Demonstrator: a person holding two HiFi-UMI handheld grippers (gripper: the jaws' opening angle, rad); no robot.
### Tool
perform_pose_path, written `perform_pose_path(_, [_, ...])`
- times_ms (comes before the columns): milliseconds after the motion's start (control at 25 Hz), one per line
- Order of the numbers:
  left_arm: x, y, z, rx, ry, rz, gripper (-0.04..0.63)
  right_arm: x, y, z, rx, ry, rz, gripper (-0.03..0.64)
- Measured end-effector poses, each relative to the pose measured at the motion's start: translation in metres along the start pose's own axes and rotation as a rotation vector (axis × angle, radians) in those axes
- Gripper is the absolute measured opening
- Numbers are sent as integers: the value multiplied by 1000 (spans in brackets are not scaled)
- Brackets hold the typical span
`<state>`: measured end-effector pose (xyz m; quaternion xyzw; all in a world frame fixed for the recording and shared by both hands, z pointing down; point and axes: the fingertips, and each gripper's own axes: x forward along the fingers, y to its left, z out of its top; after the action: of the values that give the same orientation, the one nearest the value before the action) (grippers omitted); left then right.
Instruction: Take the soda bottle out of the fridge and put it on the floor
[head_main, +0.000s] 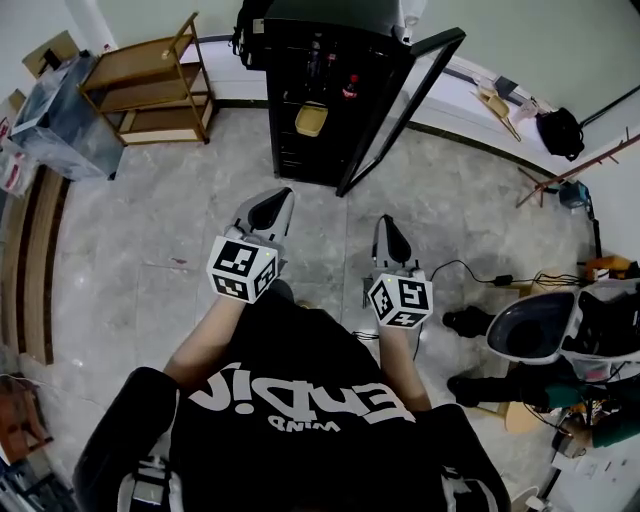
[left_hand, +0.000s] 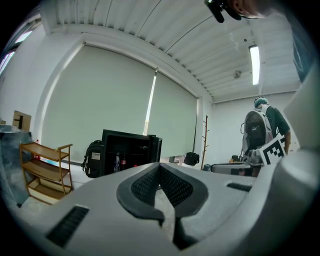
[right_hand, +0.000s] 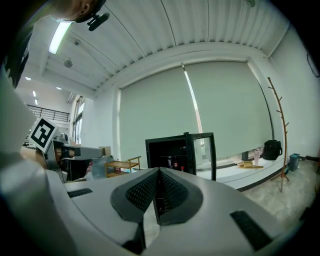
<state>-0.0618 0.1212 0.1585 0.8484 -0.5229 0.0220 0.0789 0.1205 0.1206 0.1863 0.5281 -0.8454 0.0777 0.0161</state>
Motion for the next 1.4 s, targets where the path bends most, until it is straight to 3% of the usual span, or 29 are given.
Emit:
perform_pose_path(360, [84,33,11,-4,6,-48,6,72,-28,12,-8,11,-7,23])
perform_pose_path(840, [206,105,48,20,20,-164,6,195,-67,40,20,25,-96,23])
perform_pose_path(1040, [239,110,47,0,42,-232,7,222,-80,47,23,23,-126,23])
perform_pose_path(1400, [271,111,51,32,59,-226,8,250,-95,52,29,33,-102,23])
